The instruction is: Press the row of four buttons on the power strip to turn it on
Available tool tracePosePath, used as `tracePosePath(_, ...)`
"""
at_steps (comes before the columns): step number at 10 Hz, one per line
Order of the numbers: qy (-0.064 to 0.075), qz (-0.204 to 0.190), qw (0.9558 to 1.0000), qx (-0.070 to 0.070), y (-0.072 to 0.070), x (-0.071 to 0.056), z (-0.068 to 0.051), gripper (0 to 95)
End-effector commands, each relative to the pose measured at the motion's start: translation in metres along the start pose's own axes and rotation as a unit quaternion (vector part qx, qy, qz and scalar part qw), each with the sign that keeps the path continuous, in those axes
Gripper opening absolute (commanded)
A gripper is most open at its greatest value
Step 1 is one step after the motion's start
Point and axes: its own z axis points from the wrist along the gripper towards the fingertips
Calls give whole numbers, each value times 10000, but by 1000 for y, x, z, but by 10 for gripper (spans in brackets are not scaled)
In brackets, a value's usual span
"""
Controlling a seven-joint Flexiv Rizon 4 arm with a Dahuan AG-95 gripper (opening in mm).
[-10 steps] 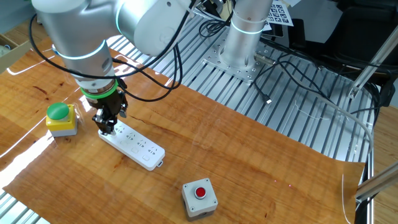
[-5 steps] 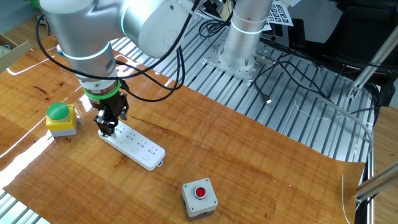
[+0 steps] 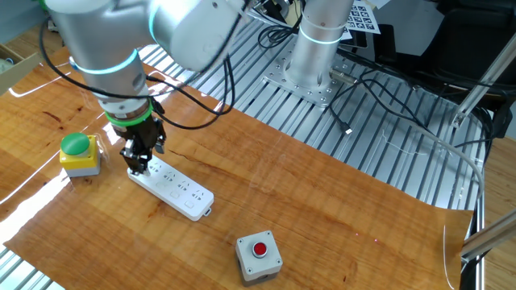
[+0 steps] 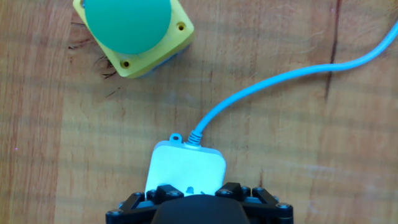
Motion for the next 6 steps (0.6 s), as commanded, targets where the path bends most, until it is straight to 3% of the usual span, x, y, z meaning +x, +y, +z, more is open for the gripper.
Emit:
tracePosePath(1, -56, 14, 10000, -11, 1, 0, 1, 570)
tracePosePath(6, -77, 191, 9998, -22, 1, 24, 1, 570)
